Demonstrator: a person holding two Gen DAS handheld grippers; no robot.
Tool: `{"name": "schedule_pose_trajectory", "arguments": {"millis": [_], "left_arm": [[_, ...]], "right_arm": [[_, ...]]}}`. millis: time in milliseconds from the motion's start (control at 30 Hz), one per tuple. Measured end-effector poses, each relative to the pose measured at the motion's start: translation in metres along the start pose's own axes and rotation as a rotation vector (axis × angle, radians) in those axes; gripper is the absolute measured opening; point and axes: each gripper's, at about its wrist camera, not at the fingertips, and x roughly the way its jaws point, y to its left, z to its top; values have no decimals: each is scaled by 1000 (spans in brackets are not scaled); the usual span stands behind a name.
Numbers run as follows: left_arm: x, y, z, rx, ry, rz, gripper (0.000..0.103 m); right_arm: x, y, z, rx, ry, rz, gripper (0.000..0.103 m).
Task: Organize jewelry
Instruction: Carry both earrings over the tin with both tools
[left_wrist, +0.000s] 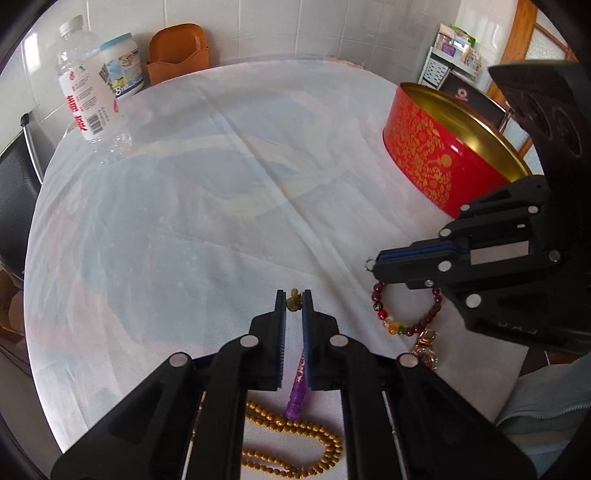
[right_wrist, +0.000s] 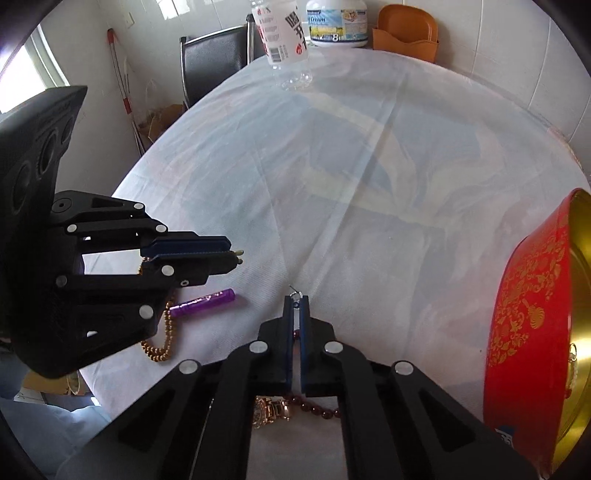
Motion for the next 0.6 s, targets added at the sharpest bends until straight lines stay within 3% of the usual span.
{"name": "schedule_pose_trajectory", "arguments": {"millis": [300,600], "left_arm": [[-48,-27,25,22,-85,59,8],[-89,-102,69,65,-212,-1,8]], "right_arm": [[-80,-12,-14,-2,-153,32,3],[-172,-70,-55,58,-327,21,4]]}}
